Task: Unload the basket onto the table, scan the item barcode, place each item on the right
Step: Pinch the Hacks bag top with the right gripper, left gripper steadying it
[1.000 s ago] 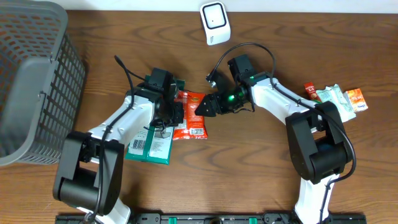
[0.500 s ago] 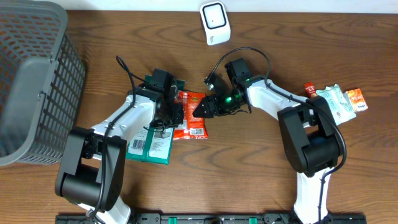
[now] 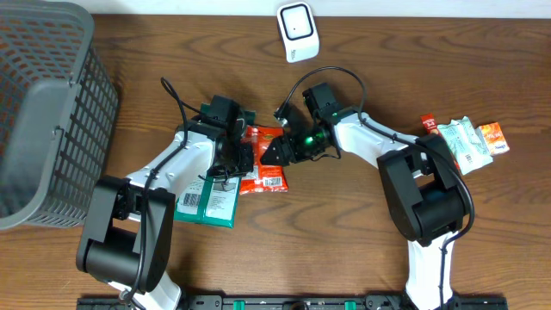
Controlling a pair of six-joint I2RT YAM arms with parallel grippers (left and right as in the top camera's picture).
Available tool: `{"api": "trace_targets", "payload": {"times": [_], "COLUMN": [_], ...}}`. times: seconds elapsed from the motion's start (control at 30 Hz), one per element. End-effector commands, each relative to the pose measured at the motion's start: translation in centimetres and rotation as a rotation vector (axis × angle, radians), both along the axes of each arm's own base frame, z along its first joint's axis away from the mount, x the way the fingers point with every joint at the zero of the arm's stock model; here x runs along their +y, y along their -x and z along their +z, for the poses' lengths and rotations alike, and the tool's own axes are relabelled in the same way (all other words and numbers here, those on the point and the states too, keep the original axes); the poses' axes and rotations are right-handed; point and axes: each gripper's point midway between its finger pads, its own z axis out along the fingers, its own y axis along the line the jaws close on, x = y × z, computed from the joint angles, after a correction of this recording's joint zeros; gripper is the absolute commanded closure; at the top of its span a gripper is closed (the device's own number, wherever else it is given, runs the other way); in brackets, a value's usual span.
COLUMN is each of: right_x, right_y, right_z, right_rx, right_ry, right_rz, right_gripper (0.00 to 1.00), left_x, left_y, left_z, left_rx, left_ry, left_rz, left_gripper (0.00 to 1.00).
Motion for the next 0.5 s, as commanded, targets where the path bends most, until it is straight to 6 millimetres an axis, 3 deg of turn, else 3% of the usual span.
{"api": "trace_targets", "payload": {"times": [0.0, 0.1, 0.23, 0.47], "right_x": [0.8, 1.2, 1.2, 0.4], "right_y": [1.1, 1.3, 1.4, 0.9], "right_z": [-1.3, -1.3, -1.3, -1.0], "right_rx": [0.018, 0.011, 0.011, 0.022], "right_ry": [0.028, 0.027, 0.027, 0.028], "right_rz": [0.024, 0.033, 0.034, 0.014], "right_gripper": [0.4, 0.53, 0.79, 0.79], "left_x": [0.6, 0.7, 0.6, 0.3], "left_y": [0.5, 0.6, 0.6, 0.1], "left_z": [-1.2, -1.2, -1.2, 0.2], "left_rx": [0.031, 0.032, 0.032, 0.006], "left_ry": [-0.038, -0.038, -0.038, -0.019], "left_rz": [0.01, 0.009, 0.009, 0.008], "left_gripper": [0.93, 0.93, 0.92, 0.92]}}
